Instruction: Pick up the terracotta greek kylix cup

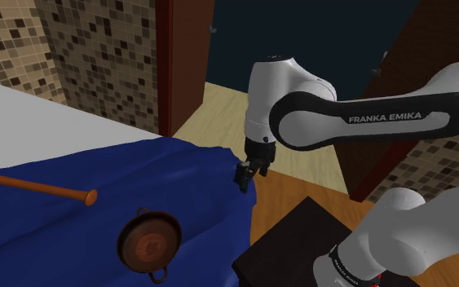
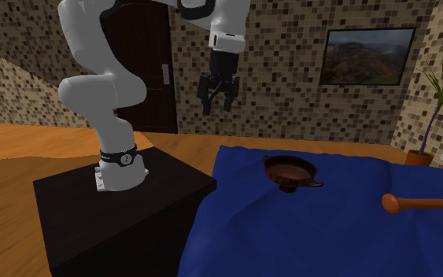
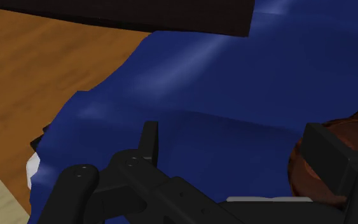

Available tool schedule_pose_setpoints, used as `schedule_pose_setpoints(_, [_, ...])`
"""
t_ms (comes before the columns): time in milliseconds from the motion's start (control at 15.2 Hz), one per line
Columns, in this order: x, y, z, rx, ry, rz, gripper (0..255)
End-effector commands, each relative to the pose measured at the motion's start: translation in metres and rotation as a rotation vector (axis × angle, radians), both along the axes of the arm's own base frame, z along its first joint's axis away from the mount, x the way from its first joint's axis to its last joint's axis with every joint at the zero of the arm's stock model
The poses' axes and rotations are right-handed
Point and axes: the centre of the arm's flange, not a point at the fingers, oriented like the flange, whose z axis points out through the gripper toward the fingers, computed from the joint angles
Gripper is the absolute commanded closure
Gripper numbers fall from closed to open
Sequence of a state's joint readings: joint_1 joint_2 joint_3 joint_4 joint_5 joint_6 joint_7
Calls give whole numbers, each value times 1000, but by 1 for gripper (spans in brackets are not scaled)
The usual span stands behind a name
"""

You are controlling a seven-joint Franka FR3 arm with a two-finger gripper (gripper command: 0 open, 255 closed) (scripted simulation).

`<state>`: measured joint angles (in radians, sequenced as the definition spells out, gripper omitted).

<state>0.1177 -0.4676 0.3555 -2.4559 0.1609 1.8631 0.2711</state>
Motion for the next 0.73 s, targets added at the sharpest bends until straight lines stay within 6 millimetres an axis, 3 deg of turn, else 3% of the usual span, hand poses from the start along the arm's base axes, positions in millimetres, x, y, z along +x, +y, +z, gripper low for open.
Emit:
schedule_pose_setpoints(0, [4, 24, -15, -2, -8, 1, 0])
schedule_pose_setpoints(660, [30, 137, -78, -18, -43, 7, 0])
